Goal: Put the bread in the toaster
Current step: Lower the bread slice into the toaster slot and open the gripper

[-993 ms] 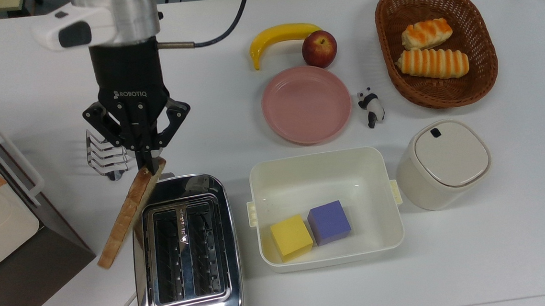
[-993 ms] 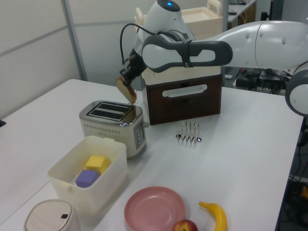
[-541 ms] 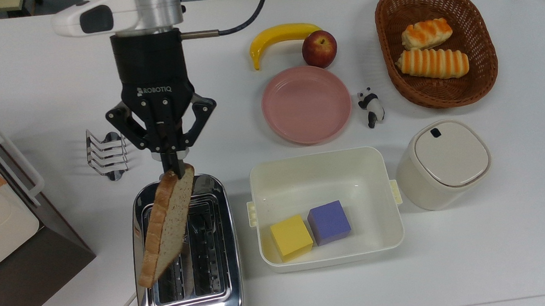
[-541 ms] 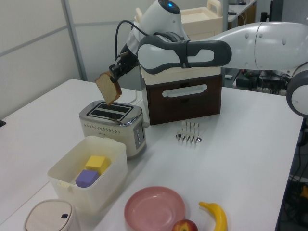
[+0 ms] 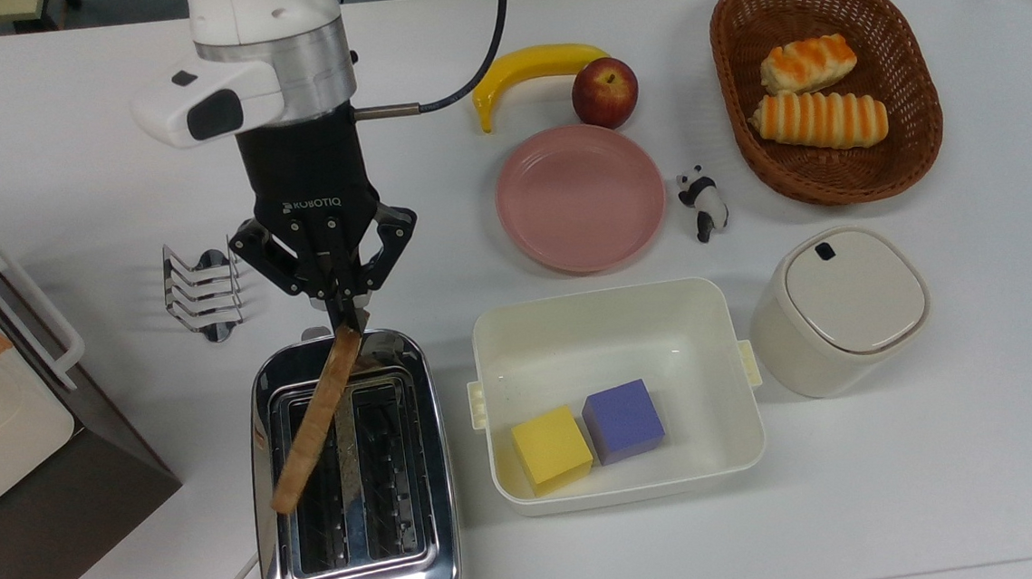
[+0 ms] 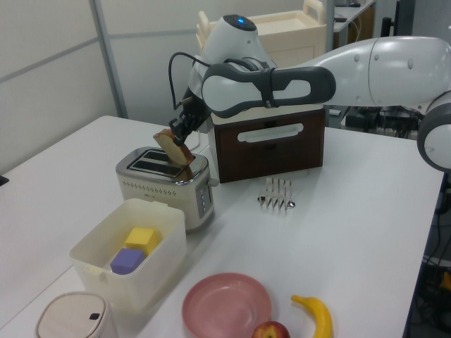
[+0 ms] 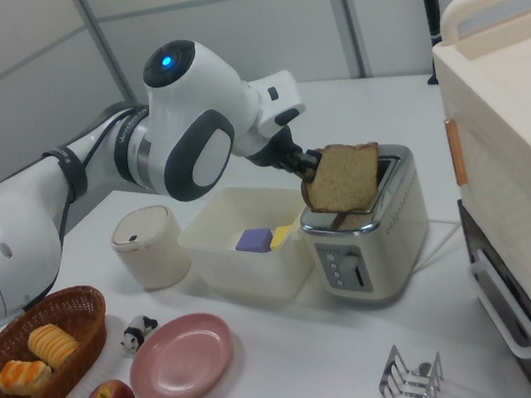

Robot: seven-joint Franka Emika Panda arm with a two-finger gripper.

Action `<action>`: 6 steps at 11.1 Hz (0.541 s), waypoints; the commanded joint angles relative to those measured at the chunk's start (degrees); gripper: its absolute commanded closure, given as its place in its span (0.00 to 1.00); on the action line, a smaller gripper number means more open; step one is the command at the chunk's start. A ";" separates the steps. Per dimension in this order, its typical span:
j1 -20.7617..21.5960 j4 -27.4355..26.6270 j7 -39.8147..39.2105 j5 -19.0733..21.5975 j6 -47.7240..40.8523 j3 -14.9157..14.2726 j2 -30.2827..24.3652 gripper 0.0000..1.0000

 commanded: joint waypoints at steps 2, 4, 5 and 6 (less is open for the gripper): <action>-0.06 -1.60 -3.39 0.90 -6.68 -0.56 -1.61 0.98; -0.23 -1.25 -3.04 1.17 -6.25 -0.65 -1.61 0.94; -1.28 -1.08 -2.95 1.17 -6.16 -0.56 -1.61 0.93; -1.37 -0.73 -2.95 1.17 -5.98 -0.65 -1.61 0.79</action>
